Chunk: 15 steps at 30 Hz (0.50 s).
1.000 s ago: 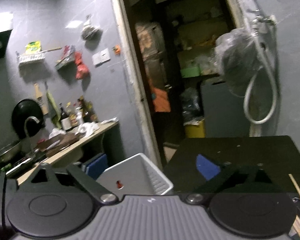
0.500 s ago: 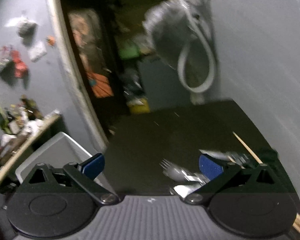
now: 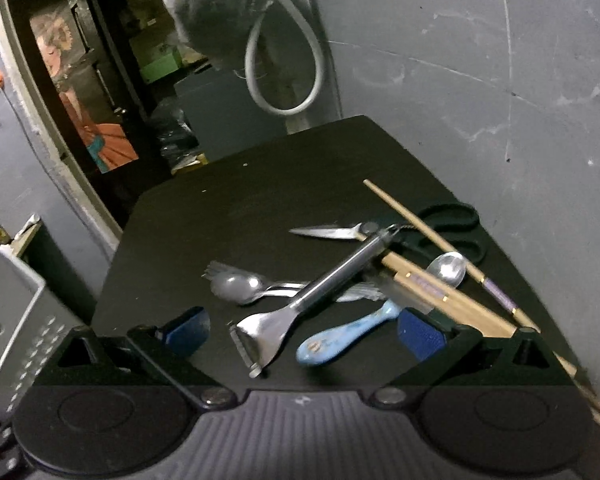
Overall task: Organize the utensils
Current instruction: 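Move the open right tool back to the utensil pile, then grasp the metal vegetable peeler handle with the right tool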
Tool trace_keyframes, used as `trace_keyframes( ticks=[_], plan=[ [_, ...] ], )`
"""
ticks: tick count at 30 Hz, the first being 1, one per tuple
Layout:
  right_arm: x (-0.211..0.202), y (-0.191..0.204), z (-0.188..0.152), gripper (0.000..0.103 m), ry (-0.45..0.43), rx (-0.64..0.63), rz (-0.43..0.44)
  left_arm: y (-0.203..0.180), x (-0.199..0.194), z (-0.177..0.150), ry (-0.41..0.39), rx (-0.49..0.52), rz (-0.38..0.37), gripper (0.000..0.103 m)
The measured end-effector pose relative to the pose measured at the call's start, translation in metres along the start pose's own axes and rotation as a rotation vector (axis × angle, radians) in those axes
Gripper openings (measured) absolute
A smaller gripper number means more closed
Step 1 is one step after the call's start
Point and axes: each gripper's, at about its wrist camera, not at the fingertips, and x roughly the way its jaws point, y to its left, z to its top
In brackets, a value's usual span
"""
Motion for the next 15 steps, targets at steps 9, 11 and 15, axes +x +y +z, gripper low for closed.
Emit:
trace_keyframes(
  ticks=[9, 11, 15],
  plan=[
    [0.042, -0.021, 0.035, 0.103, 0.003, 0.069, -0.015, 0.0, 0.0, 0.0, 0.0, 0.0, 0.0, 0.084],
    [0.052, -0.026, 0.042, 0.103, 0.009, 0.097, -0.028, 0.0, 0.0, 0.0, 0.0, -0.002, 0.0, 0.084],
    [0.069, -0.031, 0.053, 0.103, 0.04, 0.124, -0.064, 0.0, 0.0, 0.0, 0.0, 0.0, 0.0, 0.084]
  ],
)
